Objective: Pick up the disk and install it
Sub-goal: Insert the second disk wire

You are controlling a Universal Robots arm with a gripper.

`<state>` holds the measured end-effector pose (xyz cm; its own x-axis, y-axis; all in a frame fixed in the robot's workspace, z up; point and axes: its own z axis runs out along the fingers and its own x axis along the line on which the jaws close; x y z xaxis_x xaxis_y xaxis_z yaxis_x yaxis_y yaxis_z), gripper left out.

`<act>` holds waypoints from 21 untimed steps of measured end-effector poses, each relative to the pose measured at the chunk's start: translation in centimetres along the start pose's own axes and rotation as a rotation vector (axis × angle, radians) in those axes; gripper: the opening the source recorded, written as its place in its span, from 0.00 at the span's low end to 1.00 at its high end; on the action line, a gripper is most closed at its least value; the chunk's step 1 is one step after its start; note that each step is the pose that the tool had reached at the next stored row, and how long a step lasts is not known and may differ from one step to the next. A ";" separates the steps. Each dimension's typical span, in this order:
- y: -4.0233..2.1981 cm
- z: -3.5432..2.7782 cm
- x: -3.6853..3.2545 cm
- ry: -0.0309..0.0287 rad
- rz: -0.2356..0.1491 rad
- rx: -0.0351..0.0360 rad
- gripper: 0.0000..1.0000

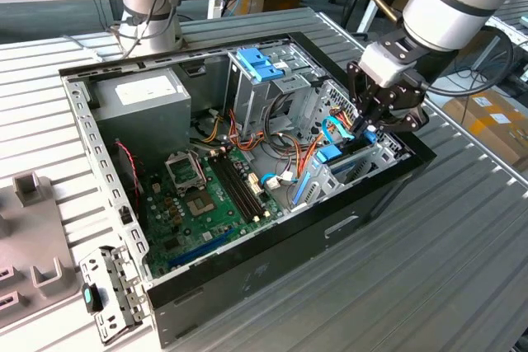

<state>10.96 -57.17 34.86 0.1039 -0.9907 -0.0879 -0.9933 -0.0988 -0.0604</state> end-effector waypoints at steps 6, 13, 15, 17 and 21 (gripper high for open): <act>0.03 0.04 0.02 0.0010 0.021 0.0019 0.16; 0.08 0.02 0.30 0.0011 0.022 0.0019 0.16; 0.13 0.03 0.32 0.0003 0.022 0.0022 0.16; 0.19 0.04 0.32 -0.0064 0.023 0.0027 0.16; 0.22 0.05 0.31 -0.0146 0.023 0.0035 0.16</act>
<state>10.77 -57.49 34.77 0.0813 -0.9913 -0.1038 -0.9953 -0.0751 -0.0616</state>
